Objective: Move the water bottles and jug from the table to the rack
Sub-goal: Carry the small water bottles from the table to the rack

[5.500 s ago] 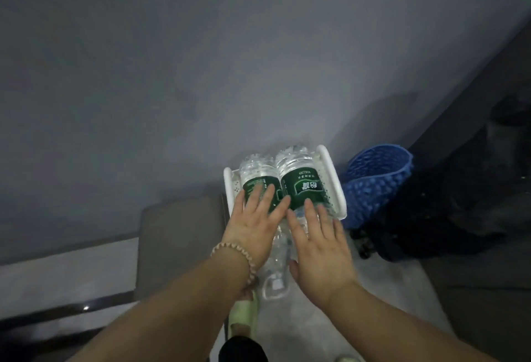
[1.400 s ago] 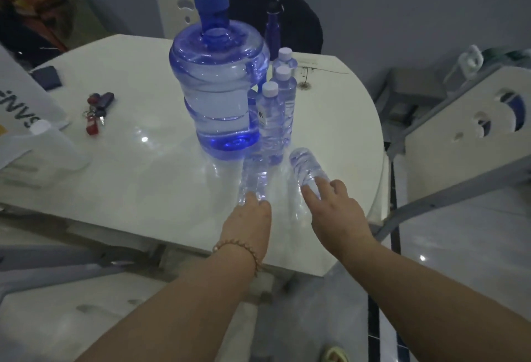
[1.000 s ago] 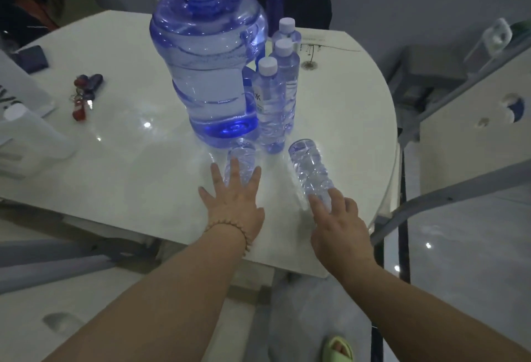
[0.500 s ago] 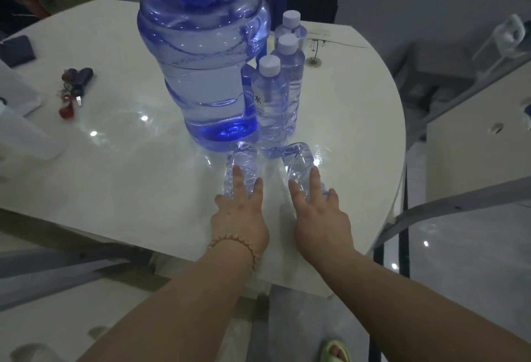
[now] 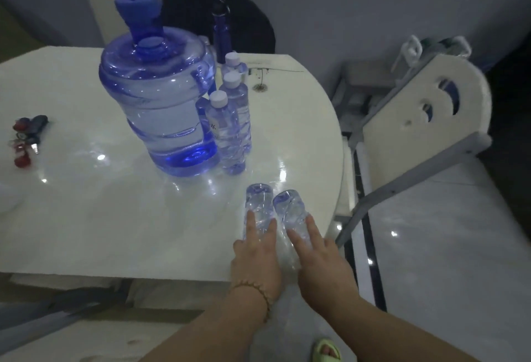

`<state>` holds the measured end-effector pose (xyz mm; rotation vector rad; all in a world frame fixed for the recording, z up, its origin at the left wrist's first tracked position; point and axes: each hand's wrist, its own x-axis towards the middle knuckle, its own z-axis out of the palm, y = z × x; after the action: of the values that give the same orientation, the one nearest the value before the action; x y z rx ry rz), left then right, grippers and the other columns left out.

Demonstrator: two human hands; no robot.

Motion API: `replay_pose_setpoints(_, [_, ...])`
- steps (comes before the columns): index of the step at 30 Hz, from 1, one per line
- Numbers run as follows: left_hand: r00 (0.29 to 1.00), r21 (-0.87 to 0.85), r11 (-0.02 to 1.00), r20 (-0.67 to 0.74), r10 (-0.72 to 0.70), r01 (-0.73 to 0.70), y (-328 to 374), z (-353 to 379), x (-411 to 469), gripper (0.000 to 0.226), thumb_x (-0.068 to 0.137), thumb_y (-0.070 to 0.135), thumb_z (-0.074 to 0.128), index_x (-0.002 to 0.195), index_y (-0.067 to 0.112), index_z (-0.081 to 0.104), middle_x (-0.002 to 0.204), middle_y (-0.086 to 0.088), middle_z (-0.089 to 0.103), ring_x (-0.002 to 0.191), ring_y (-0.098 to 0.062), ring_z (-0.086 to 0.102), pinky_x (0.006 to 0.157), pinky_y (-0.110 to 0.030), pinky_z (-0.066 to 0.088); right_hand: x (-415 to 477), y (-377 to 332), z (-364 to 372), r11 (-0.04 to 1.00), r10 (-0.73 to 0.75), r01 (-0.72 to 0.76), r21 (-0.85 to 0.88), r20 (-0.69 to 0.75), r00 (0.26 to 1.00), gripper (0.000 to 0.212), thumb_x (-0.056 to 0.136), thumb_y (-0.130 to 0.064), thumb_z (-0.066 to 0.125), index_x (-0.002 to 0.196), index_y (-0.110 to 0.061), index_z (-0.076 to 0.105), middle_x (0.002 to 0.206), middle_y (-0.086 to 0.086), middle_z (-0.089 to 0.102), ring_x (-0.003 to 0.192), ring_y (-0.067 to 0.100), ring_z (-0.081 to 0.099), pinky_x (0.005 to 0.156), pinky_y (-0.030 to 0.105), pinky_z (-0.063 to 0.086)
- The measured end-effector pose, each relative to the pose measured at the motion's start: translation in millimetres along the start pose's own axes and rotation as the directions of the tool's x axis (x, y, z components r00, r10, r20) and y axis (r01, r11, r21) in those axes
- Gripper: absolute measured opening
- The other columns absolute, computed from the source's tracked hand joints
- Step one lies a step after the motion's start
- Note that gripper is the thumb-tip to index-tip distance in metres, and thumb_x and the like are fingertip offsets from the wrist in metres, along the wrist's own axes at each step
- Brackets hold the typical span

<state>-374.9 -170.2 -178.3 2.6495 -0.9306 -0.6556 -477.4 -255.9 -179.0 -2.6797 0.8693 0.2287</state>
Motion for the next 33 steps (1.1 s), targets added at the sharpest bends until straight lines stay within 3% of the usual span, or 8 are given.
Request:
replay_pose_setpoints(4, [0.994, -0.062, 0.994, 0.052, 0.095, -0.092, 51.4, 1.8, -21.5, 0.08, 0.082, 0.019, 0.055, 0.147, 0.037, 0.012, 0.156, 0.004, -0.017, 0.115, -0.028, 0.039, 0.097, -0.035, 0.041, -37.7, 40.6, -24.8, 0.997, 0.079, -0.076, 0.027, -0.099, 0.992, 0.08, 0.085, -0.011, 0.05, 0.145, -0.04, 0.007, 0.157, -0.008, -0.015, 0.129, 0.023, 0.032, 0.087, 0.03, 0.044])
replay_pose_setpoints(11, [0.968, -0.041, 0.968, 0.003, 0.249, -0.249, 150.9, 8.0, -55.9, 0.074, 0.088, 0.013, 0.053, 0.147, 0.036, 0.013, 0.157, 0.002, -0.011, 0.127, -0.026, 0.034, 0.102, -0.032, 0.036, -88.5, 119.5, -62.1, 0.985, 0.169, -0.17, 0.009, -0.197, 0.966, 0.079, 0.085, -0.017, 0.05, 0.145, -0.042, 0.004, 0.156, -0.01, -0.016, 0.124, 0.021, 0.034, 0.081, 0.028, 0.043])
replay_pose_setpoints(15, [0.953, -0.022, 0.953, -0.02, 0.301, -0.301, 227.7, 44.3, -76.0, 0.084, 0.085, 0.008, 0.054, 0.148, 0.035, 0.007, 0.156, 0.004, -0.017, 0.129, -0.025, 0.033, 0.106, -0.033, 0.035, -125.2, 198.7, -73.6, 0.976, 0.217, -0.208, 0.065, -0.186, 0.958, 0.079, 0.084, -0.017, 0.047, 0.145, -0.042, 0.003, 0.155, -0.011, -0.02, 0.13, 0.021, 0.027, 0.084, 0.032, 0.046])
replay_pose_setpoints(17, [0.936, -0.04, 0.935, -0.038, 0.351, -0.353, 276.0, 72.5, -83.2, 0.087, 0.081, 0.007, 0.054, 0.147, 0.039, 0.007, 0.155, 0.007, -0.019, 0.127, -0.026, 0.036, 0.105, -0.033, 0.036, -144.7, 250.2, -81.5, 0.971, 0.235, -0.223, 0.083, -0.183, 0.955, 0.077, 0.084, -0.02, 0.05, 0.143, -0.042, 0.004, 0.155, -0.012, -0.02, 0.128, 0.022, 0.029, 0.086, 0.032, 0.046])
replay_pose_setpoints(22, [0.903, -0.02, 0.903, -0.006, 0.429, -0.429, 396.4, 132.5, -85.8, 0.09, 0.082, 0.009, 0.058, 0.149, 0.036, 0.004, 0.154, 0.007, -0.024, 0.136, -0.022, 0.023, 0.109, -0.03, 0.027, -182.0, 383.2, -120.0, 0.958, 0.287, -0.278, 0.071, -0.212, 0.934, 0.084, 0.081, -0.013, 0.048, 0.143, -0.045, 0.001, 0.156, -0.011, -0.016, 0.123, 0.022, 0.035, 0.083, 0.03, 0.046])
replay_pose_setpoints(27, [0.872, 0.027, 0.875, -0.078, 0.484, -0.483, 502.2, 152.1, -76.6, 0.088, 0.084, 0.009, 0.058, 0.148, 0.037, 0.004, 0.155, 0.006, -0.018, 0.126, -0.02, 0.031, 0.102, -0.03, 0.035, -185.5, 478.7, -162.7, 0.936, 0.35, -0.349, 0.054, -0.274, 0.896, 0.081, 0.084, -0.015, 0.049, 0.144, -0.044, 0.002, 0.158, -0.006, -0.01, 0.123, 0.021, 0.034, 0.083, 0.03, 0.048])
replay_pose_setpoints(33, [0.839, 0.023, 0.854, -0.173, 0.516, -0.521, 583.9, 157.0, -30.8, 0.085, 0.084, 0.017, 0.063, 0.148, 0.036, 0.009, 0.156, 0.006, -0.013, 0.129, -0.018, 0.027, 0.105, -0.029, 0.032, -147.4, 540.6, -203.4, 0.931, 0.363, -0.349, 0.108, -0.377, 0.852, 0.079, 0.087, -0.021, 0.052, 0.145, -0.042, 0.003, 0.158, -0.004, -0.009, 0.127, 0.021, 0.03, 0.086, 0.03, 0.046])
